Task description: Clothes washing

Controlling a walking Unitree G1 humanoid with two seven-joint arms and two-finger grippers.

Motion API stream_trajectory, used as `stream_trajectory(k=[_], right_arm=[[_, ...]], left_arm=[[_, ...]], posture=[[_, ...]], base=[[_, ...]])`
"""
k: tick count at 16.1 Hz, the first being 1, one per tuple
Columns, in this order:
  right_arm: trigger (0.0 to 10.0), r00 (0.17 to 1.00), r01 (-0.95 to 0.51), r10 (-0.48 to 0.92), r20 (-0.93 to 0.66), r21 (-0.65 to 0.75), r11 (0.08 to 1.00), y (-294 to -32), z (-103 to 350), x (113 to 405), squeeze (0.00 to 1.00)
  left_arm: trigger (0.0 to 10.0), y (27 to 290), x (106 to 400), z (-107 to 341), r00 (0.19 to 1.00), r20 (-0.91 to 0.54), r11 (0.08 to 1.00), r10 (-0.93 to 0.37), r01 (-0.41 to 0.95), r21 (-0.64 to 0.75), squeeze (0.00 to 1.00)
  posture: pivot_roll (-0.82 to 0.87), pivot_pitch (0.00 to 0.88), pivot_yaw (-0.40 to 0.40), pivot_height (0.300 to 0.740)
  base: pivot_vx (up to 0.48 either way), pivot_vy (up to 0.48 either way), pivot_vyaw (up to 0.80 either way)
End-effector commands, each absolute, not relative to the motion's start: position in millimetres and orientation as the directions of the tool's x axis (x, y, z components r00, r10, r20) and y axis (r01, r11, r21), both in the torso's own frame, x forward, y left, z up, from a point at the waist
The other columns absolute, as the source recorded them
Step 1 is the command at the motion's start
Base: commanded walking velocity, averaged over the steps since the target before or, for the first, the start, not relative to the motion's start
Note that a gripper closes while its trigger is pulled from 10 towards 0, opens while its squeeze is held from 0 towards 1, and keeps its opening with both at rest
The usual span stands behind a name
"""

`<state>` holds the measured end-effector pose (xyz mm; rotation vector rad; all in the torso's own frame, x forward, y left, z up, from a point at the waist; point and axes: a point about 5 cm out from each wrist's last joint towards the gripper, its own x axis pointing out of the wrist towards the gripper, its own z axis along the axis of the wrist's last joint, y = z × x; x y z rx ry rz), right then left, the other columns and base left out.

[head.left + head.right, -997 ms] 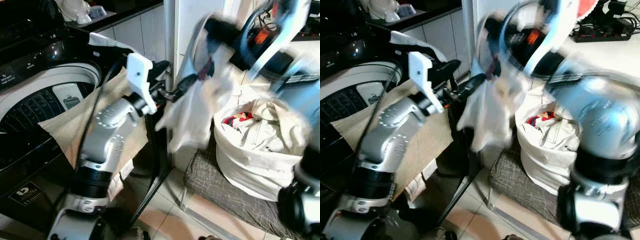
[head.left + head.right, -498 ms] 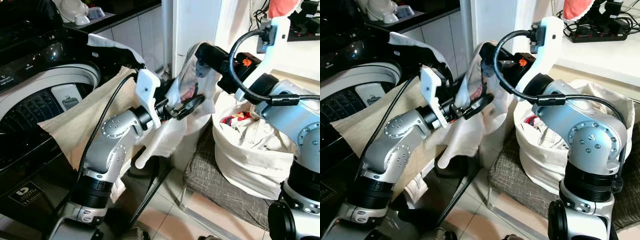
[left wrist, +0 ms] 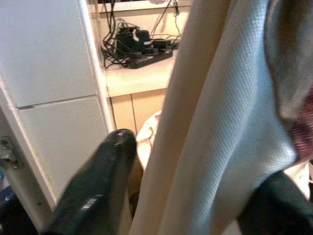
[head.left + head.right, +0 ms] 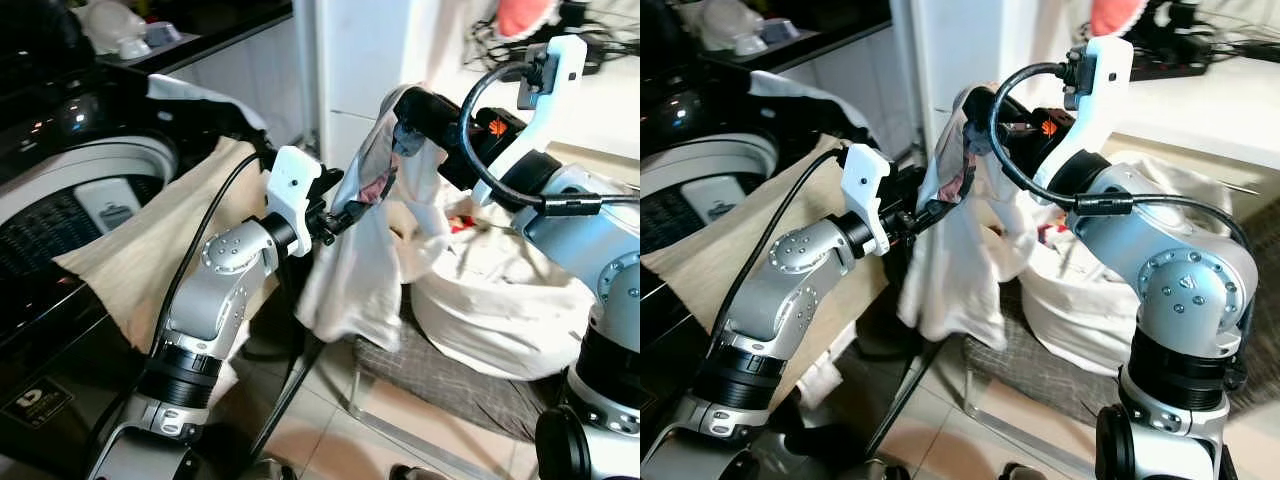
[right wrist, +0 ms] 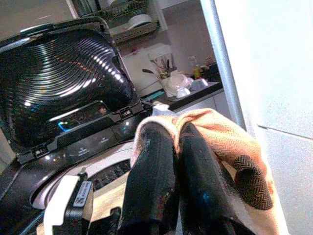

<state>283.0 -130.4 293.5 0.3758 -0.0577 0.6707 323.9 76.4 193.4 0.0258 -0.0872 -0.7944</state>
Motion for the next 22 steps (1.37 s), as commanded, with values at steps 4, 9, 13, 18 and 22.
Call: stream_trajectory(k=[4, 9, 13, 18, 22], right_arm=[[0.0, 0.779, -0.624, 0.600, 0.180, 0.314, 0.716, -130.7, 295.0, 276.7, 0.00], [0.0, 0.785, -0.616, 0.591, 0.185, 0.319, 0.720, -132.9, 295.2, 276.1, 0.00], [0.0, 0.804, -0.591, 0.572, 0.164, 0.326, 0.738, -136.2, 289.8, 273.3, 0.00], [10.0, 0.816, -0.572, 0.563, 0.135, 0.337, 0.748, -140.0, 283.5, 272.3, 1.00], [10.0, 0.821, -0.564, 0.557, 0.128, 0.340, 0.753, -144.4, 281.2, 269.3, 1.00]], left_arm=[[0.0, 74.9, 325.9, 202.1, 0.697, 0.104, 0.703, -0.710, 0.709, 0.050, 0.00], [0.0, 71.8, 324.7, 204.7, 0.685, 0.122, 0.692, -0.718, 0.722, 0.022, 0.00], [0.0, 71.0, 323.8, 204.9, 0.683, 0.121, 0.689, -0.720, 0.724, 0.011, 0.00], [0.0, 74.5, 330.2, 211.6, 0.742, 0.153, 0.747, -0.653, 0.664, -0.035, 0.00], [0.0, 77.4, 334.2, 218.1, 0.778, 0.192, 0.779, -0.598, 0.621, -0.086, 0.00]], posture=[[-0.10, 0.000, 0.093, 0.740], [-0.10, 0.000, 0.100, 0.740], [-0.10, 0.000, 0.107, 0.740], [-0.10, 0.000, 0.103, 0.740], [-0.10, 0.000, 0.114, 0.740]], base=[[0.000, 0.000, 0.00], [0.000, 0.000, 0.00], [0.000, 0.000, 0.00], [0.000, 0.000, 0.00], [0.000, 0.000, 0.00]])
